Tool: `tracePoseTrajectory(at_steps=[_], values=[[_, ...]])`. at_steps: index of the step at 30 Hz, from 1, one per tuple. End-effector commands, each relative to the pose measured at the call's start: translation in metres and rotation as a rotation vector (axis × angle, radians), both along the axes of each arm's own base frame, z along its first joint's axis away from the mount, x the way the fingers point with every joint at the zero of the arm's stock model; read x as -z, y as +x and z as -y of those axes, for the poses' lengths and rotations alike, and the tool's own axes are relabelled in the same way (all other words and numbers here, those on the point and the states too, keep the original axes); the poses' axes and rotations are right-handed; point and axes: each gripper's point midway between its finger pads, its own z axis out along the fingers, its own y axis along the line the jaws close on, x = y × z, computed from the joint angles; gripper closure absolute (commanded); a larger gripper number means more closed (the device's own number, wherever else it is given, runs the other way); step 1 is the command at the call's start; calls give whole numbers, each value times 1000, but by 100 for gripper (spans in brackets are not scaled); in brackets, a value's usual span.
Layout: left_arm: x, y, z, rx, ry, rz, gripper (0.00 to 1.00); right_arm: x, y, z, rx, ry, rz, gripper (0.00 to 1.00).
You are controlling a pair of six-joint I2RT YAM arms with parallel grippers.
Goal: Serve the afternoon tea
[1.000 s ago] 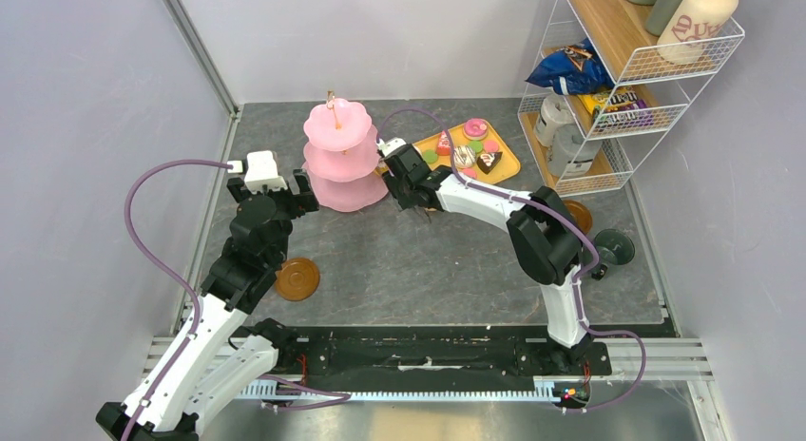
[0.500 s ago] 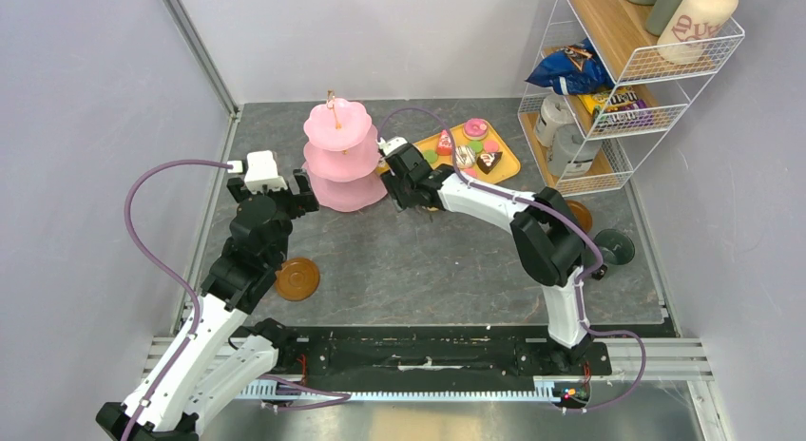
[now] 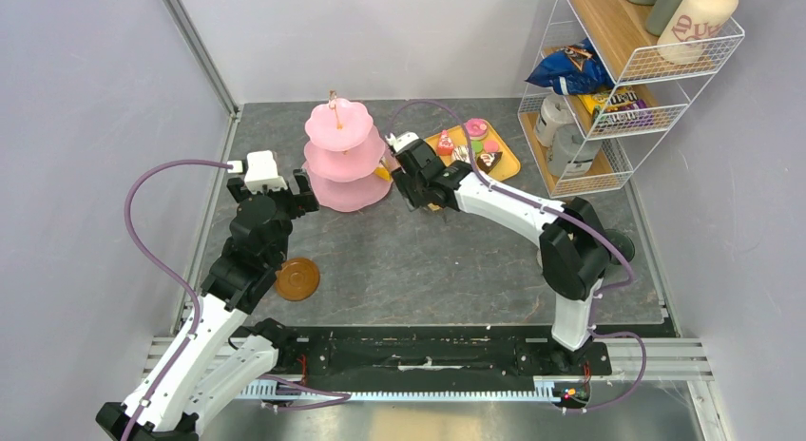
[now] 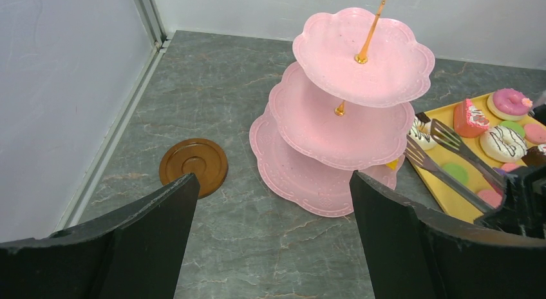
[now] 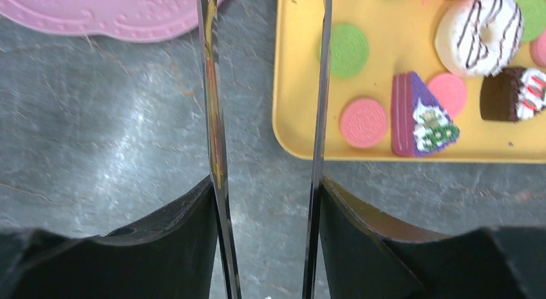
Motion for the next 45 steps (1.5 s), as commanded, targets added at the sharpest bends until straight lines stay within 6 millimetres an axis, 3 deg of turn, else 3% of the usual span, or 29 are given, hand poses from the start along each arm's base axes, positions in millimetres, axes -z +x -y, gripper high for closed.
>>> tracePoseTrajectory(at_steps=[1, 8, 14, 20, 45], values=[[-12, 1, 1, -1, -49, 47, 5, -20, -11, 27, 38, -42, 27, 39], [-12, 1, 1, -2, -49, 48, 5, -27, -18, 70, 122, -67, 14, 39], [-12, 1, 2, 2, -51, 48, 5, -38, -22, 125, 242, -49, -8, 39], [-11, 1, 3, 7, -51, 46, 5, -34, -30, 159, 301, -52, -35, 37], [-10, 2, 4, 14, -51, 42, 5, 13, -29, 163, 228, 27, -228, 35]])
